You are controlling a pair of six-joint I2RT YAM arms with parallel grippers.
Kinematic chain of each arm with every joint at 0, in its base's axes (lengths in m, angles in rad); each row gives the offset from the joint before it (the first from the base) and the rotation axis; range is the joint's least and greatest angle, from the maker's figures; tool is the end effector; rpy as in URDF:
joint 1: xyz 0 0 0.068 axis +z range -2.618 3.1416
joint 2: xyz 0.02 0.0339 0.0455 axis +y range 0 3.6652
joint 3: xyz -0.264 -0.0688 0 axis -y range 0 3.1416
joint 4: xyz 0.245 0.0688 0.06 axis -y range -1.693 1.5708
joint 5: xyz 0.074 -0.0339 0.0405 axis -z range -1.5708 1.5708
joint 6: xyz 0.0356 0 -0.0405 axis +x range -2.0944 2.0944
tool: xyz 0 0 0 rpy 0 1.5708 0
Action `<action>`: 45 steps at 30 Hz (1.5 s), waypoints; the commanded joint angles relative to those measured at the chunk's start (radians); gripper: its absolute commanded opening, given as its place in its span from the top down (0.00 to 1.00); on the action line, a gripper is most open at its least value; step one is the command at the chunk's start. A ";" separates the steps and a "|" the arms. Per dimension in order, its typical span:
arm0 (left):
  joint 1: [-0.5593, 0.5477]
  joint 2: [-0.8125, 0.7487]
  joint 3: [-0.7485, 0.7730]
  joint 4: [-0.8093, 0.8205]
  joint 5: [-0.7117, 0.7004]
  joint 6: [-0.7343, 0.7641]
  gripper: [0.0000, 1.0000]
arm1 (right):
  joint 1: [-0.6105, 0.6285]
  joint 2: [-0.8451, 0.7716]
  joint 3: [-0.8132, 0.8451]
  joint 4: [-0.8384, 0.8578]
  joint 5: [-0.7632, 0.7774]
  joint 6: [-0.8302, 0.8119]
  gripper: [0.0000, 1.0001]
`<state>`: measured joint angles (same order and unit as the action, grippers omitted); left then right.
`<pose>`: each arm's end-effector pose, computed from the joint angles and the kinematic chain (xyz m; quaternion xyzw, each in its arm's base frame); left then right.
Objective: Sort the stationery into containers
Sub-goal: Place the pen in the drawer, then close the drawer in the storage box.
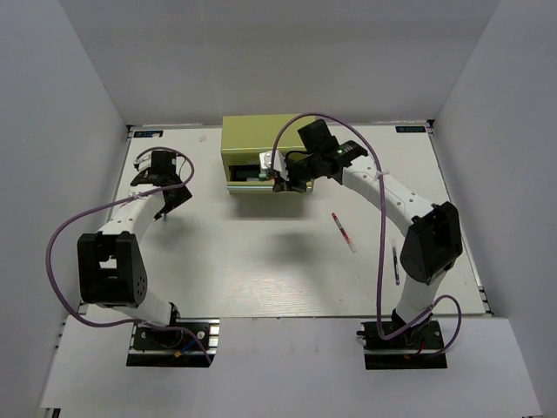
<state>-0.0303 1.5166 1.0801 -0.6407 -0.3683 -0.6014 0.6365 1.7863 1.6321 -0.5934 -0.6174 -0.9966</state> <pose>0.3041 0.0036 0.2335 -0.3115 0.9021 0.0942 0.2834 0.3121 0.2563 0.3230 -0.7196 0.5093 0.2057 0.4249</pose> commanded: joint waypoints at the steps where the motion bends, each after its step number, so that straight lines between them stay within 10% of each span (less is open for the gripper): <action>1: 0.035 0.040 0.034 0.033 0.026 0.046 0.16 | 0.011 0.057 0.095 -0.210 -0.175 -0.111 1.00; 18: 0.147 0.082 0.034 0.104 0.118 0.115 0.09 | 0.055 0.266 0.137 0.248 0.445 0.284 1.00; 26: 0.135 0.039 -0.025 0.245 0.409 0.104 0.09 | 0.046 0.321 0.170 0.371 0.649 0.308 1.00; 34: 0.092 -0.013 -0.095 0.384 0.695 -0.037 0.09 | 0.035 0.332 0.176 0.388 0.676 0.314 1.00; 38: 0.038 -0.022 -0.141 0.453 0.759 -0.148 0.09 | 0.022 0.248 0.076 0.345 0.446 0.319 1.00; 42: -0.045 -0.048 -0.267 0.656 0.782 -0.366 0.09 | 0.020 0.070 -0.110 0.449 0.266 0.317 0.79; 45: -0.115 -0.082 -0.369 0.832 0.724 -0.521 0.09 | 0.005 -0.023 -0.202 0.529 0.251 0.375 0.40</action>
<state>-0.0982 1.5002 0.7895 -0.0219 0.3565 -0.9096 0.6495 1.8877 1.4574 -0.2237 -0.2604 -0.6659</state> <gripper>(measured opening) 0.907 0.550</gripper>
